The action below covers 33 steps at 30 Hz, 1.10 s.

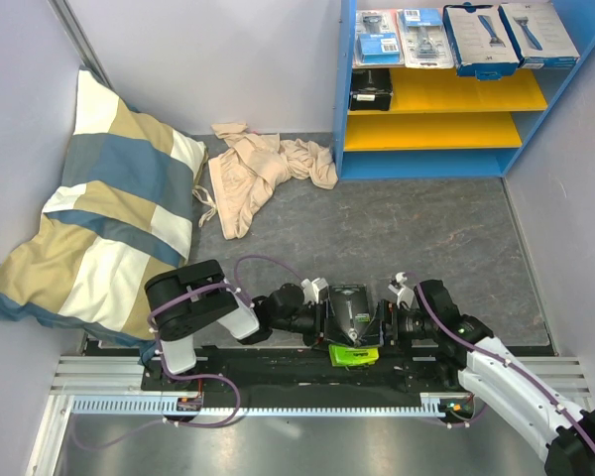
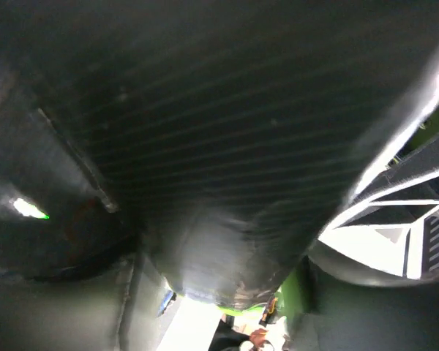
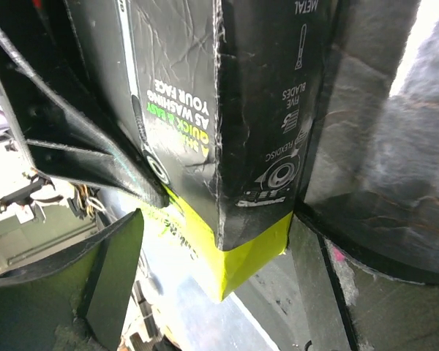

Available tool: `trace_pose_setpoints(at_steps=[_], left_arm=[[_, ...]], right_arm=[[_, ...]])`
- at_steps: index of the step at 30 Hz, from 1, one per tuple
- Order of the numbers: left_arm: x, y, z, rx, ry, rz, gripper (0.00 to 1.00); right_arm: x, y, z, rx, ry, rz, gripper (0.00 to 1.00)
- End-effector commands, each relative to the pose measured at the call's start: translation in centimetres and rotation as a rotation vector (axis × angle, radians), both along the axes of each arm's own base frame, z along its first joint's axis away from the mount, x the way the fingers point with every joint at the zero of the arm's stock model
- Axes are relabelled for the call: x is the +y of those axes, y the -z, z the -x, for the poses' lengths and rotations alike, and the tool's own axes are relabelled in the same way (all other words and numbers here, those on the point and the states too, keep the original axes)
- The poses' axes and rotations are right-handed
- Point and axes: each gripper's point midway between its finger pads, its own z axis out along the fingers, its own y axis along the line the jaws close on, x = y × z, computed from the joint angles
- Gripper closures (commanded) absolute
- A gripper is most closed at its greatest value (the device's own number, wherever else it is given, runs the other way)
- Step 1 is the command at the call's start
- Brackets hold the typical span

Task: Place and organize the shaving razors onto the shelf

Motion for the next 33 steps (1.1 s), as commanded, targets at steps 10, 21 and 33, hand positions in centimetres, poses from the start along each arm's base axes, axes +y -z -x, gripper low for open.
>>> trace_pose_setpoints(at_steps=[10, 21, 33], left_arm=[[-1.7, -5.7, -2.4, -0.221, -0.045, 0.254, 0.86], [-1.1, -10.2, -10.9, -0.351, -0.142, 0.264, 0.83], [0.1, -17.7, -19.5, -0.458, -0.286, 0.392, 0.81]], right_arm=[[0.4, -5.3, -5.9, -0.229, 0.096, 0.075, 0.05], [-2.9, -10.9, -12.5, -0.399, 0.447, 0.225, 0.02], [0.4, -14.2, -15.6, -0.364, 0.568, -0.059, 0.02]])
